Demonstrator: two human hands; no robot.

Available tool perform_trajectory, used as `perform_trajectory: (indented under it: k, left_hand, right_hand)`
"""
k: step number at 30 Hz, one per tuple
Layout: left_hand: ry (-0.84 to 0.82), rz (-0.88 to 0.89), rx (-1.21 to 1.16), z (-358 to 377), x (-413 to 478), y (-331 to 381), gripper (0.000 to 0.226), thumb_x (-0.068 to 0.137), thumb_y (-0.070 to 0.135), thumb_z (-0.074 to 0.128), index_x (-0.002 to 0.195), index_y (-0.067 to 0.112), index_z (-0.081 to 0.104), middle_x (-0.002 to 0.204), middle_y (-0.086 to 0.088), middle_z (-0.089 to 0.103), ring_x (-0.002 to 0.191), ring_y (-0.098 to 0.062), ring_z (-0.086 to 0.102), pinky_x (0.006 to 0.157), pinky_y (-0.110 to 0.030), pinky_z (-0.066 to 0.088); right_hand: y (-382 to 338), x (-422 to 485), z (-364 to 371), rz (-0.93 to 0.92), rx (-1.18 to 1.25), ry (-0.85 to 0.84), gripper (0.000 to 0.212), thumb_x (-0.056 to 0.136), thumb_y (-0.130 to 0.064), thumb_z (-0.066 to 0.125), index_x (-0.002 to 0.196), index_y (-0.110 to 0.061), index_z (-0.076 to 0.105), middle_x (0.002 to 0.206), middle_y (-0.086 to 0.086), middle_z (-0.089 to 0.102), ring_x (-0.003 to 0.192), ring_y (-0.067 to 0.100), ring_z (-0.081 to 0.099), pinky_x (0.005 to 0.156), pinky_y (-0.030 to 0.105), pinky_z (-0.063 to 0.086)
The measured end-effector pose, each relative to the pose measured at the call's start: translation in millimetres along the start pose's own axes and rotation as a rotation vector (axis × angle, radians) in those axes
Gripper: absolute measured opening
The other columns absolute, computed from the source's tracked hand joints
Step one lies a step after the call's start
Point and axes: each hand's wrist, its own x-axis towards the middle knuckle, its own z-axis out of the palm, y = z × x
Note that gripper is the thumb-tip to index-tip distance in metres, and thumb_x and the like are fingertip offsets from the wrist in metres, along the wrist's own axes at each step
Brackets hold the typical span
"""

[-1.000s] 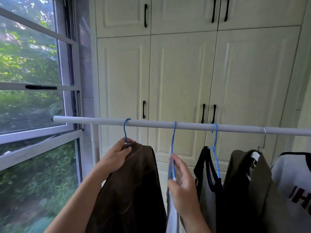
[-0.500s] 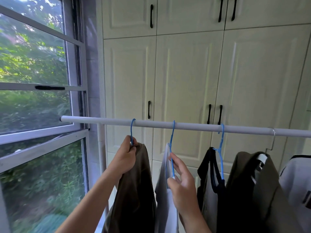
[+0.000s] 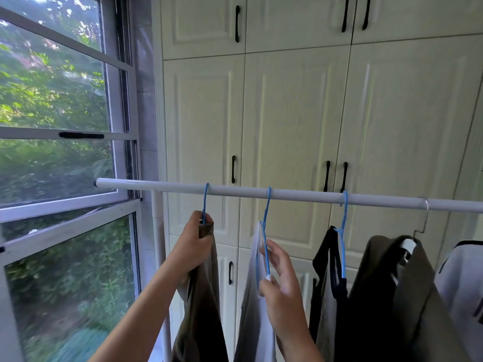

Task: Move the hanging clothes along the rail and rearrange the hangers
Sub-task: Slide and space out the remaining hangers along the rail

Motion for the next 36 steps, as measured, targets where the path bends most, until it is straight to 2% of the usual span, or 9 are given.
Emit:
perform_trajectory:
  k: [3, 7, 12, 18, 22, 25, 27, 31, 36]
  left_hand:
    - [0.005, 0.006, 0.01, -0.7, 0.5, -0.3, 0.028, 0.092, -0.008, 0.04, 0.108, 0.013, 0.049, 0.098, -0.021, 0.06, 0.063, -0.016, 0.043, 0.046, -0.015, 0.036]
    - [0.012, 0.012, 0.001, -0.5, 0.4, -0.5, 0.029, 0.091, -0.01, 0.037, 0.106, 0.012, 0.049, 0.092, -0.016, 0.056, 0.064, -0.017, 0.042, 0.043, -0.015, 0.036]
    - [0.019, 0.004, -0.001, 1.1, -0.5, 2.4, 0.032, 0.09, -0.013, 0.035, 0.103, 0.013, 0.048, 0.084, -0.01, 0.051, 0.061, -0.016, 0.041, 0.042, -0.016, 0.036]
    - [0.039, -0.037, 0.004, 4.8, -0.1, 4.1, 0.034, 0.09, -0.012, 0.035, 0.101, 0.018, 0.048, 0.095, -0.017, 0.058, 0.062, -0.017, 0.045, 0.045, -0.021, 0.036]
    - [0.058, -0.058, 0.023, 13.2, 3.4, 2.9, 0.038, 0.089, -0.013, 0.034, 0.097, 0.023, 0.045, 0.095, -0.018, 0.055, 0.062, -0.02, 0.046, 0.046, -0.028, 0.036]
    - [0.07, -0.084, 0.047, 13.5, 8.7, -2.0, 0.039, 0.09, -0.013, 0.038, 0.1, 0.025, 0.045, 0.104, -0.024, 0.058, 0.06, -0.023, 0.047, 0.046, -0.032, 0.038]
    - [0.083, -0.122, 0.093, 9.5, 7.4, -5.2, 0.036, 0.092, -0.007, 0.046, 0.108, 0.025, 0.045, 0.113, -0.024, 0.058, 0.068, -0.029, 0.053, 0.053, -0.034, 0.044]
    - [0.179, -0.136, 0.327, 15.7, -23.8, 7.7, 0.058, 0.088, 0.02, 0.069, 0.139, 0.023, 0.042, 0.137, -0.022, 0.05, 0.127, -0.042, 0.043, 0.108, -0.05, 0.035]
    - [0.266, 0.054, 0.227, 62.1, -106.5, 85.2, 0.067, 0.075, 0.048, 0.055, 0.139, 0.028, 0.046, 0.141, -0.012, 0.046, 0.137, -0.033, 0.034, 0.118, -0.051, 0.026]
  right_hand:
    - [6.8, 0.7, 1.6, 0.048, 0.031, 0.011, 0.074, 0.087, 0.02, 0.041, 0.142, -0.03, 0.047, 0.135, -0.014, 0.061, 0.073, -0.019, 0.061, 0.061, 0.009, 0.047]
    - [10.4, -1.1, 3.1, 0.071, 0.093, 0.048, 0.074, 0.087, 0.019, 0.041, 0.14, -0.033, 0.049, 0.131, -0.018, 0.065, 0.045, 0.004, 0.042, 0.046, 0.016, 0.037]
    - [12.3, -3.5, 1.2, 0.085, 0.089, 0.083, 0.071, 0.088, 0.018, 0.04, 0.136, -0.033, 0.052, 0.13, -0.018, 0.066, 0.042, 0.007, 0.035, 0.043, 0.017, 0.033]
    - [11.0, -5.7, -4.2, 0.082, 0.008, 0.075, 0.071, 0.088, 0.013, 0.042, 0.136, -0.039, 0.051, 0.131, -0.021, 0.063, 0.072, -0.006, 0.061, 0.058, 0.019, 0.046]
    - [14.0, -9.6, -8.7, 0.079, -0.037, 0.062, 0.072, 0.081, -0.006, 0.045, 0.131, -0.057, 0.048, 0.138, -0.02, 0.057, 0.097, 0.011, 0.051, 0.079, 0.027, 0.045]
    - [5.7, -16.8, -13.7, 0.087, -0.095, 0.035, 0.077, 0.085, -0.003, 0.047, 0.138, -0.058, 0.04, 0.142, -0.026, 0.047, 0.124, 0.005, 0.051, 0.102, 0.037, 0.049]
    - [-6.7, -29.2, -17.4, 0.045, -0.158, -0.004, 0.081, 0.082, -0.008, 0.05, 0.146, -0.055, 0.031, 0.152, -0.028, 0.035, 0.142, -0.006, 0.033, 0.12, 0.034, 0.034]
    - [-45.1, -75.0, -59.0, -0.203, -0.278, -0.117, 0.088, 0.079, -0.014, 0.057, 0.149, -0.056, 0.026, 0.159, -0.034, 0.024, 0.145, -0.016, 0.022, 0.115, 0.012, 0.03]
    - [-80.2, -102.1, -182.2, -0.564, -0.432, -0.09, 0.047, 0.08, -0.014, 0.061, 0.124, -0.031, 0.067, 0.138, -0.01, 0.06, 0.131, 0.014, 0.057, 0.1, 0.025, 0.051]
